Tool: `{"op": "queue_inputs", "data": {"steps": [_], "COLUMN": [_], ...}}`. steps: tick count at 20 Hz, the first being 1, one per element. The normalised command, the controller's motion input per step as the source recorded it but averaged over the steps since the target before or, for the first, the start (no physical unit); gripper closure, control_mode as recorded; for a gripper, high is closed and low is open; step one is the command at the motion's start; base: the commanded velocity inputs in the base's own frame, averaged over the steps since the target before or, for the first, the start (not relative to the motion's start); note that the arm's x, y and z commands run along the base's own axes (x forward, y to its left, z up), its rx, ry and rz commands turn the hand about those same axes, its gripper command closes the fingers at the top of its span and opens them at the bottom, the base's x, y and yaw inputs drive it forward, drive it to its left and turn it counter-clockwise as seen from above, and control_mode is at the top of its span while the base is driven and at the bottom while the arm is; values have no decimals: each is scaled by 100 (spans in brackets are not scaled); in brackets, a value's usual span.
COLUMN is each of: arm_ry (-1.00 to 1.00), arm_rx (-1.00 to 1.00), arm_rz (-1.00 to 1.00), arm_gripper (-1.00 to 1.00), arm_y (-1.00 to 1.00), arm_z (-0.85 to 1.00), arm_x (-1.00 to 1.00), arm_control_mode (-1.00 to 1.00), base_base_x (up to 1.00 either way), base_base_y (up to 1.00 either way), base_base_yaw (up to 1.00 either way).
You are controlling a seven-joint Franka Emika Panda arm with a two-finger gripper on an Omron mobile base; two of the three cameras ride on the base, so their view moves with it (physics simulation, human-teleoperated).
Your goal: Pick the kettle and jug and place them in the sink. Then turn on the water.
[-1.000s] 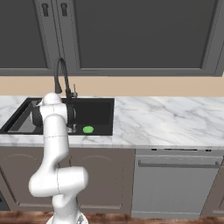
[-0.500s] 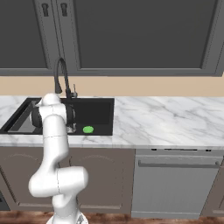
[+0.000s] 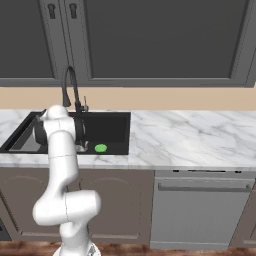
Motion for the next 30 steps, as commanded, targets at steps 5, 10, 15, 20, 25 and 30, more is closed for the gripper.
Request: {"op": "queue_inputs", "data": {"steps": [5, 10, 15, 20, 25, 30], "arm_ry": [0, 0, 7, 16, 8, 8], "arm_rx": [0, 0, 0, 0, 0, 0], "arm_rz": [0, 0, 8, 15, 19, 19], "arm_gripper": [-100, -100, -100, -100, -100, -100], "arm_y": [0, 0, 1, 0, -1, 0], "arm_z": [43, 43, 20, 18, 43, 53], "arm_x": [-23, -34, -41, -40, -50, -59], "arm_control_mode": [-100, -100, -100, -100, -100, -100], "base_base_x": [0, 0, 0, 0, 0, 0], "base_base_y": [0, 0, 0, 0, 0, 0], "base_base_yaw": [0, 0, 0, 0, 0, 0]}}
